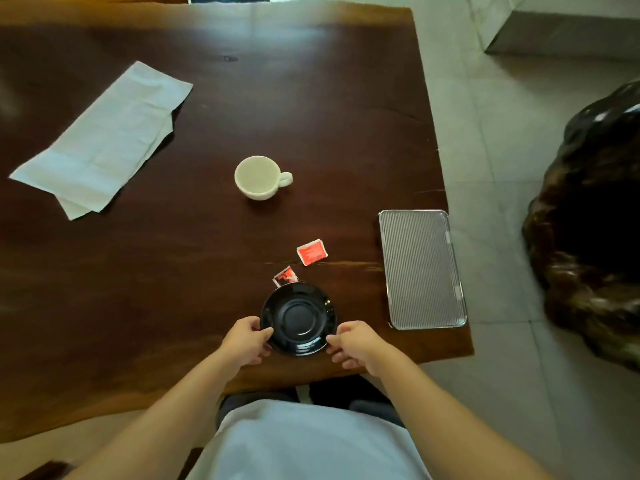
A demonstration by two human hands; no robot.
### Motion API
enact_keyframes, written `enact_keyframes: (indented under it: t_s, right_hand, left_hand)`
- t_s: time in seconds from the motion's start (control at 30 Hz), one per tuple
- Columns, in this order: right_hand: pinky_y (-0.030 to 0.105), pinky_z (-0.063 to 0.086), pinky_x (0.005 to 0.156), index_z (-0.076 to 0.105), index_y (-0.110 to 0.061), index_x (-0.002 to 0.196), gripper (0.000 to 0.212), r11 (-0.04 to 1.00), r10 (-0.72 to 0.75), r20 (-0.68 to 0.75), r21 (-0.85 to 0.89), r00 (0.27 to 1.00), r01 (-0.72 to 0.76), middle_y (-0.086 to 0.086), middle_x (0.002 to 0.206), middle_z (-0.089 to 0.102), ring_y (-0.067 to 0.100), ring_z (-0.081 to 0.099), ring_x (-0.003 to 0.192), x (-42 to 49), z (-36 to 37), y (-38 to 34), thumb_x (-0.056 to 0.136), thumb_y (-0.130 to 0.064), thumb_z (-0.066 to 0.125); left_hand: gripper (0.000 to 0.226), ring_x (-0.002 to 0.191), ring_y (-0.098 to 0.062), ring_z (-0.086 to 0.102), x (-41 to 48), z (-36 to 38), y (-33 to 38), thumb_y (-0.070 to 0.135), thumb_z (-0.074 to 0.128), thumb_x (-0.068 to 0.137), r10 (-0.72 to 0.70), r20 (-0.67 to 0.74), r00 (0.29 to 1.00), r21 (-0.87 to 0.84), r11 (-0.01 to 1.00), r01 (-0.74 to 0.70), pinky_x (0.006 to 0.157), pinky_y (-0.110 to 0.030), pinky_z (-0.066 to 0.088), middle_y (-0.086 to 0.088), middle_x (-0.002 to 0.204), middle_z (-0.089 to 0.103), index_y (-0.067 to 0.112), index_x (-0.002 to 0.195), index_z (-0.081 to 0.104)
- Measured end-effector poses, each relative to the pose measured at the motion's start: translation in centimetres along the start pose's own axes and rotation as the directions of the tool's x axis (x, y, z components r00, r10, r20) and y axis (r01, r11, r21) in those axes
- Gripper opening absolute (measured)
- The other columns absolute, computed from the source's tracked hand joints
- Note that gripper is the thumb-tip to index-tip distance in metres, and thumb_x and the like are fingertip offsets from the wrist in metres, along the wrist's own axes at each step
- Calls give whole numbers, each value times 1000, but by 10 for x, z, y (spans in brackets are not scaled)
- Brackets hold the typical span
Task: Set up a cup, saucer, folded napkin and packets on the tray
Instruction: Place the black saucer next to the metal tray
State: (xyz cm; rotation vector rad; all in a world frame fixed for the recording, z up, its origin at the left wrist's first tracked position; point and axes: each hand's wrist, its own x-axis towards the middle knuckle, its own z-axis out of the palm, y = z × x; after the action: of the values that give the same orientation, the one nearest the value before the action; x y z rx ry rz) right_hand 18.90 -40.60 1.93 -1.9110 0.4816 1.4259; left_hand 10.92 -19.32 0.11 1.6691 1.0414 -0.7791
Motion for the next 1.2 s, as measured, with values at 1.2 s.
enact_keyframes:
  t_s: [1.2]
  right_hand:
    - [30,55,65,51,-10,130,30,976,132,-21,178,991,-127,9,100,71,21,69,87,56,-115,6,101,-16,54]
  left_hand:
    - [19,79,-18,70,64,98,88,14,55,102,-66,33,997,36,997,65,54,-26,53,-3,96,67,26,117,52]
